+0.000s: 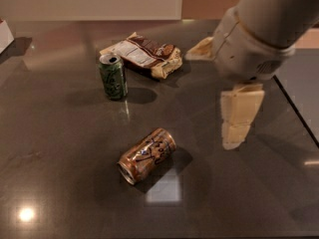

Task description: Place orange can upright

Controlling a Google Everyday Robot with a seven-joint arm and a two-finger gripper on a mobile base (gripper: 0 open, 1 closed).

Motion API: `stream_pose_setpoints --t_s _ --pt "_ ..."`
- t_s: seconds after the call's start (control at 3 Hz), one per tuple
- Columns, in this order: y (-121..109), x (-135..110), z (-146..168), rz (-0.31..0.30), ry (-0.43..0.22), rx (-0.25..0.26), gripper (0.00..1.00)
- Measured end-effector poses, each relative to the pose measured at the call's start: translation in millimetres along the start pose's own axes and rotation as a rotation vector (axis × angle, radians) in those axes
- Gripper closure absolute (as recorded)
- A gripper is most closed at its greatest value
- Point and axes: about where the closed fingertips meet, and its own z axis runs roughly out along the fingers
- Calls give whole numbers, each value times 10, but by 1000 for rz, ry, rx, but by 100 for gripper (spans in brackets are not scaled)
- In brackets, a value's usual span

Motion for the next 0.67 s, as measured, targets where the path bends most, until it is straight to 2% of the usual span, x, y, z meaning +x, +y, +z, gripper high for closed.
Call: stream_pose_setpoints --t_s 0.33,0.67 --pt "31 -432 318 -222 7 -32 0" --pt "79 -697 621 -384 15 -80 0"
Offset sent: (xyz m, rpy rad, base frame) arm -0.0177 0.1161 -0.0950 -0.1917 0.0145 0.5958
